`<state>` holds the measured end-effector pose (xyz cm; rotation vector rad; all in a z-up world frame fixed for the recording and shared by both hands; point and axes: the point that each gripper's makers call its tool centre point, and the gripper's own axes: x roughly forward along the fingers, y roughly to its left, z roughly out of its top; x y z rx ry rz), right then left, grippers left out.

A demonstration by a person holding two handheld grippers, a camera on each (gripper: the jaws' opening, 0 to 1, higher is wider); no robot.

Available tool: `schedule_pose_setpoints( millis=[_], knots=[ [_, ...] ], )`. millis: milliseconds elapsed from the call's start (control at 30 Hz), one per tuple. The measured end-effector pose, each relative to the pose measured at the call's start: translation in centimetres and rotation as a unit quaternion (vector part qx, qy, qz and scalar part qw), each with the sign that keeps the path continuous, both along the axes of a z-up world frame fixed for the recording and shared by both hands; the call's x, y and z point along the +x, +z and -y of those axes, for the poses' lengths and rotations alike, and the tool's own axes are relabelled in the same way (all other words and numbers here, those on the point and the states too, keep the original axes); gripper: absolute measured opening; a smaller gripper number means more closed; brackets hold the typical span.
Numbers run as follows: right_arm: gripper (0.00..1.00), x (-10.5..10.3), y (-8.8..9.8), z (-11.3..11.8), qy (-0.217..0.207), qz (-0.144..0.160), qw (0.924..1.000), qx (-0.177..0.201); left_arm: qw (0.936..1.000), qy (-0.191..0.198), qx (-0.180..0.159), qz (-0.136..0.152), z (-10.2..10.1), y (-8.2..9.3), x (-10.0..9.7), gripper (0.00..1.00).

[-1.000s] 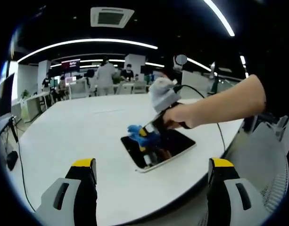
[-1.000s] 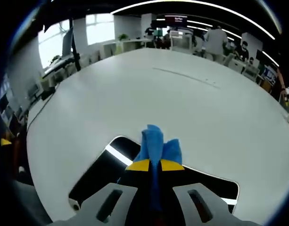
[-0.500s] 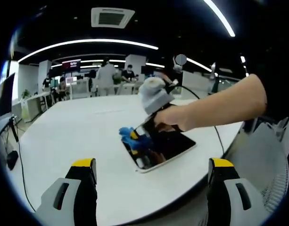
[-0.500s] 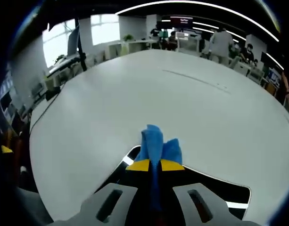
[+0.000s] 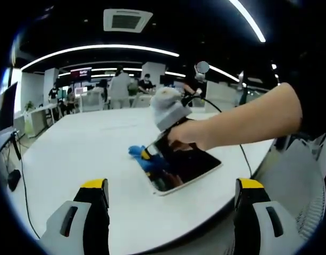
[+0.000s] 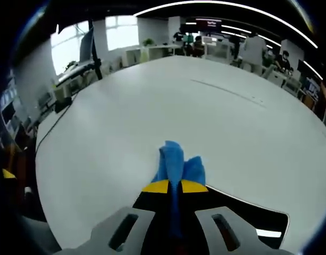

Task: Wipe the mirror surface with the cleaning cloth until all visible marks leave the cleaned area.

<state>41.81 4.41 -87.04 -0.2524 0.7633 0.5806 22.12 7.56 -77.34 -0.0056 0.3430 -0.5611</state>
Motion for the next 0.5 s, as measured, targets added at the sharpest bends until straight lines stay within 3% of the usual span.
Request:
schedule_pose_setpoints(
  millis=[500],
  knots=[
    [0.0, -0.58, -0.03, -0.17, 0.017, 0.0, 0.9998, -0.005, 1.0, 0.001, -0.002, 0.0, -0.05, -0.05, 0.03, 0.99]
  ],
)
